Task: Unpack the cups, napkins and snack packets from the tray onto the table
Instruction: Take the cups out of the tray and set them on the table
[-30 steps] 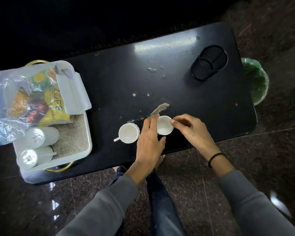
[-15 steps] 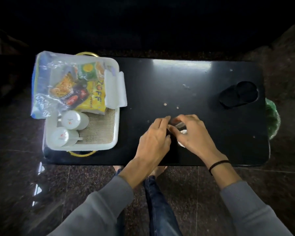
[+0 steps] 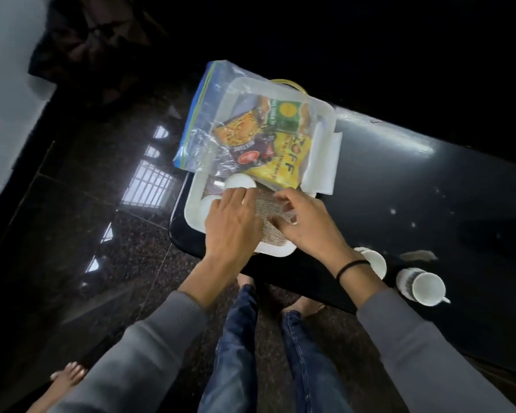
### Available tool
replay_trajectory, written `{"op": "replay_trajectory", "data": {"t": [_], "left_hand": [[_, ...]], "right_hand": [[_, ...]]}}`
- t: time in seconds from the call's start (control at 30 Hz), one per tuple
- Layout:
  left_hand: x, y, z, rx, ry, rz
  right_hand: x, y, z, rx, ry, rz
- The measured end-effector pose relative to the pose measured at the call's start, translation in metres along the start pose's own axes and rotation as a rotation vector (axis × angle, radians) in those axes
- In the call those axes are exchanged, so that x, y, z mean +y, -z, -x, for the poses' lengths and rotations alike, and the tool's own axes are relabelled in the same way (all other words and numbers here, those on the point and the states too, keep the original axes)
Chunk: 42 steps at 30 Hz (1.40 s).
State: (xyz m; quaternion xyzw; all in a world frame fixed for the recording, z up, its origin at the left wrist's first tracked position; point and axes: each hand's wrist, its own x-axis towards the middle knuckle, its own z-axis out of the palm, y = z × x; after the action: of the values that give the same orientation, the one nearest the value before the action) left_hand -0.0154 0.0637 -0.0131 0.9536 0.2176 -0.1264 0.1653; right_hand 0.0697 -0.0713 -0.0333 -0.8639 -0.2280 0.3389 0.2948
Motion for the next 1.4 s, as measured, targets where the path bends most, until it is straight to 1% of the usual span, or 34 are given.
{"op": "replay_trajectory", "data": {"t": [0.07,0.13,0.2,0.3,0.4,0.47,0.53,0.67,0.73,0.87,0.97,1.07,1.2,1.27,1.33,1.4], "left_hand": [[-0.021,-0.003,-0.006,0.019,0.036,-0.037],[-0.033,-0.006,-0.012,0.022,0.065,-0.035],[-0.04,-0.009,-0.018,0.021,0.068,0.015],[-0.041,-0.01,-0.024,0.005,0.069,0.128],[-0.041,-0.008,-0.025,0.018,0.102,0.247],[-0.042,-0.007,-0.025,0.036,0.129,0.313],[-0.042,-0.004,-0.025,0.058,0.112,0.361],[-0.031,-0.001,-0.024,0.092,0.023,0.42],[-0.019,-0.001,-0.023,0.097,-0.027,0.471],[0.007,-0.004,-0.026,0.079,-0.047,0.612],[0.025,-0.009,-0.027,0.024,-0.074,0.711],[0.044,-0.017,-0.029,-0.109,-0.058,0.823],[0.062,-0.021,-0.033,-0.288,-0.097,0.959],[0.071,-0.023,-0.034,-0.35,-0.145,1.009],[0.08,-0.025,-0.037,-0.369,-0.211,0.942],[0.09,-0.032,-0.041,-0.354,-0.302,0.778]], "right_hand": [[-0.012,-0.014,-0.017,-0.007,0.068,0.066],[-0.021,-0.025,-0.032,-0.013,0.167,0.182],[-0.028,-0.034,-0.048,-0.03,0.238,0.305],[-0.035,-0.043,-0.063,-0.036,0.284,0.436],[-0.034,-0.044,-0.069,-0.026,0.297,0.452],[-0.031,-0.042,-0.069,0.001,0.282,0.411],[-0.027,-0.036,-0.062,0.049,0.228,0.296],[-0.02,-0.018,-0.034,0.175,0.092,0.049],[-0.013,-0.007,-0.02,0.203,0.014,-0.068],[0.003,0.013,0.005,0.231,-0.132,-0.361],[0.023,0.022,0.019,0.254,-0.236,-0.608],[0.045,0.03,0.032,0.268,-0.364,-0.862],[0.066,0.043,0.043,0.298,-0.48,-1.022],[0.079,0.053,0.046,0.312,-0.531,-1.118],[0.091,0.064,0.047,0.3,-0.571,-1.185],[0.104,0.074,0.048,0.265,-0.597,-1.201]]}}
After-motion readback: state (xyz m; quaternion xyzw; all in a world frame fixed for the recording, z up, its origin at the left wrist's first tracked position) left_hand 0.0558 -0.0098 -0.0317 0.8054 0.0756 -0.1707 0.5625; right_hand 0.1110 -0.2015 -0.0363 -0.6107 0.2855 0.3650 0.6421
